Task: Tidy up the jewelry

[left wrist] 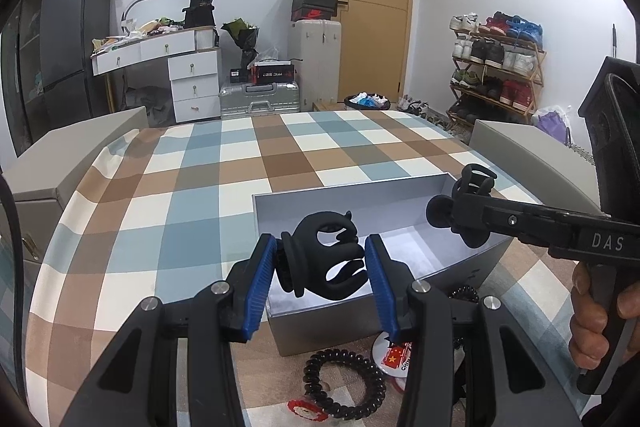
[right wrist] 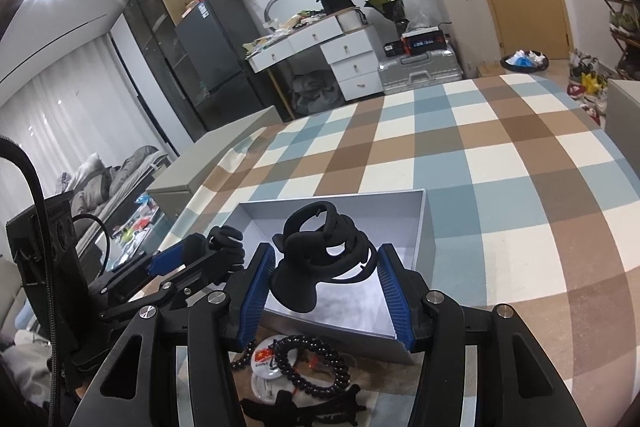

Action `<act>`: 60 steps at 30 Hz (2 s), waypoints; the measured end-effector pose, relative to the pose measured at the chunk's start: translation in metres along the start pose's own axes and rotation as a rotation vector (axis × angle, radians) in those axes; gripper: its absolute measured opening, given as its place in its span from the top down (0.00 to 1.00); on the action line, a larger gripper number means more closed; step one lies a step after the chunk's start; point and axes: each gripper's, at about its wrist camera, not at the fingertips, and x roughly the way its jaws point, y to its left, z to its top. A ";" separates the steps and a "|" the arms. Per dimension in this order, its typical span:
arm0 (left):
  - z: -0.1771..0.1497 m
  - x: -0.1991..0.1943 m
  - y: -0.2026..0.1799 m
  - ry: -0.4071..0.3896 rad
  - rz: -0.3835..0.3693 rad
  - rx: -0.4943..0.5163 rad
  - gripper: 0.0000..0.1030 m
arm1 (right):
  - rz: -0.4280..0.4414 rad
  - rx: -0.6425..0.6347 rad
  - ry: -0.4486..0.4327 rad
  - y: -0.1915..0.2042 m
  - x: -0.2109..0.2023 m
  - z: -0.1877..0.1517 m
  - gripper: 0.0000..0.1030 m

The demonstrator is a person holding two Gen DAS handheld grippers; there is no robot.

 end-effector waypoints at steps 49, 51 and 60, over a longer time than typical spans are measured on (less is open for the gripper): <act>-0.049 -0.043 -0.006 0.037 0.005 0.037 0.01 | -0.051 -0.102 0.163 0.022 -0.034 -0.074 0.24; -0.050 -0.043 -0.006 0.037 0.010 0.045 0.01 | -0.022 -0.094 0.172 0.021 -0.033 -0.075 0.32; -0.052 -0.044 -0.006 0.048 -0.007 0.040 0.01 | 0.028 -0.122 0.218 0.031 -0.028 -0.084 0.45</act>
